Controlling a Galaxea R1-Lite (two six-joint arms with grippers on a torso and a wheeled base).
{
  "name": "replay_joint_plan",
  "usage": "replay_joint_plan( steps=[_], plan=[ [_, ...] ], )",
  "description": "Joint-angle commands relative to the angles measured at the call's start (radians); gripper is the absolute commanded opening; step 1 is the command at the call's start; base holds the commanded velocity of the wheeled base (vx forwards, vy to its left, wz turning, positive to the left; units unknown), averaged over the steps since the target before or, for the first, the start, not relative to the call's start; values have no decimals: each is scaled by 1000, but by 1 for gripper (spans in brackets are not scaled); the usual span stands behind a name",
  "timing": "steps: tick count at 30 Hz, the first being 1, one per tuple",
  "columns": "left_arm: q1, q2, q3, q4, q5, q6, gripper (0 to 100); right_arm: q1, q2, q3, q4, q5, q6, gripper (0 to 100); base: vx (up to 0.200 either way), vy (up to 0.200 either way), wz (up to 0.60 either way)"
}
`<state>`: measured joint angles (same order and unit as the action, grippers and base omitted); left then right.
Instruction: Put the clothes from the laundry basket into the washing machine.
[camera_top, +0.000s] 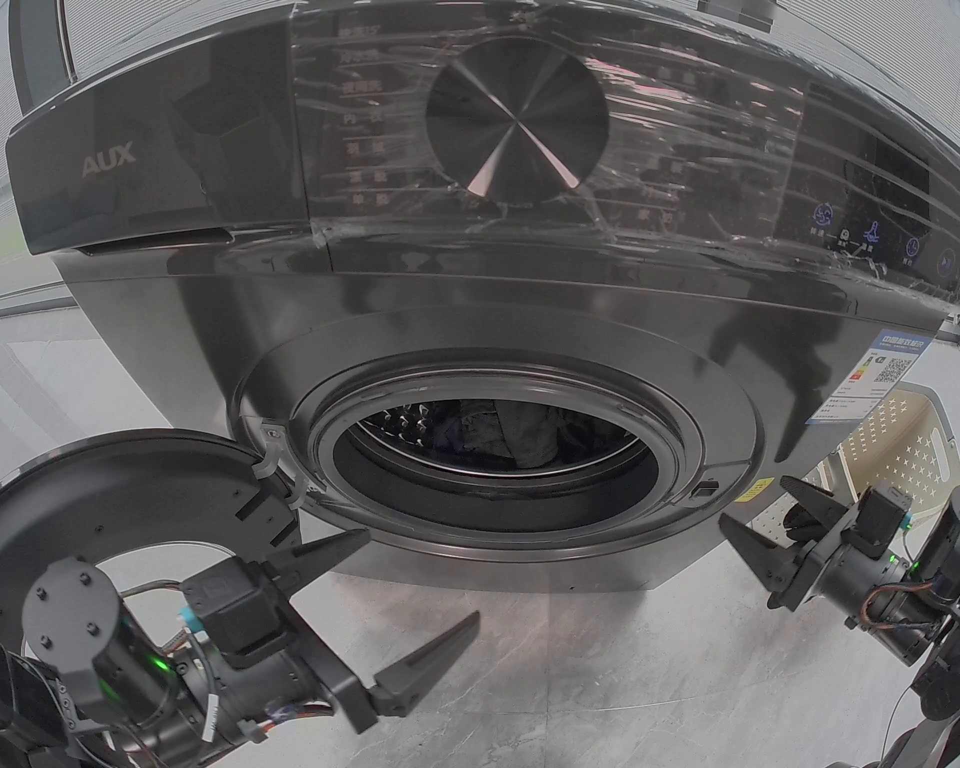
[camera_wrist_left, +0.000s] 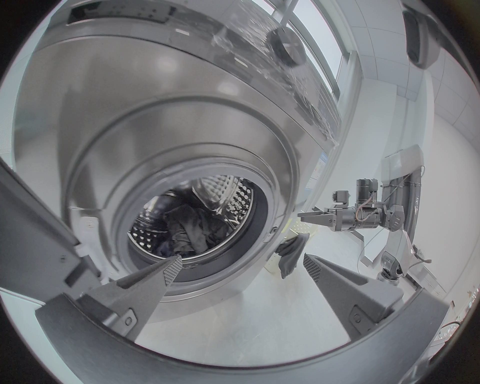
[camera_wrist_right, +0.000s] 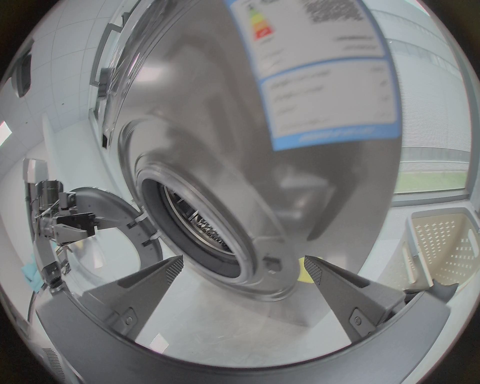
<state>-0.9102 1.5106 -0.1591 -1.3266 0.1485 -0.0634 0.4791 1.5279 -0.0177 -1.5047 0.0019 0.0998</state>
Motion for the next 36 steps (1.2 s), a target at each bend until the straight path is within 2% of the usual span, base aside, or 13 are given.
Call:
replay_joint_plan(
  steps=[1, 7, 12, 17, 21, 24, 26, 29, 34, 35, 36],
  plan=[
    [74, -159, 96, 0, 0, 2, 100, -103, -180, 18, 90, -11, -5, 100, 0, 0, 0],
    [116, -256, 155, 12, -3, 4, 100, -142, -322, 16, 250, -62, -46, 100, 0, 0, 0],
    [145, -320, 158, 49, 0, 5, 100, -191, -356, 18, 271, -86, -46, 100, 0, 0, 0],
    [182, -438, 158, 152, 0, 5, 100, -241, -417, 18, 284, -105, -46, 100, 0, 0, 0],
    [258, -570, 158, 248, -4, 8, 100, -312, -500, 18, 336, -109, -46, 100, -50, 0, 0],
    [304, -629, 159, 290, -1, 17, 100, -333, -543, 18, 362, -111, -45, 100, -200, 0, 0],
    [364, -716, 159, 348, -15, 43, 100, -361, -629, 18, 431, -111, -43, 100, -200, 0, 0],
    [413, -784, 159, 431, -15, 60, 100, -390, -753, 18, 564, -109, -48, 100, -200, 0, 0],
    [488, -934, 159, 592, -27, 62, 100, -415, -1031, 16, 845, -106, -61, 100, -200, 0, 0],
    [488, -934, 159, 592, -27, 62, 100, -415, -1031, 16, 845, -106, -61, 100, -200, 0, 0],
    [522, -1011, 159, 661, -52, 56, 100, -422, -1140, 12, 971, -105, -61, 100, -200, 0, 0]
  ],
)
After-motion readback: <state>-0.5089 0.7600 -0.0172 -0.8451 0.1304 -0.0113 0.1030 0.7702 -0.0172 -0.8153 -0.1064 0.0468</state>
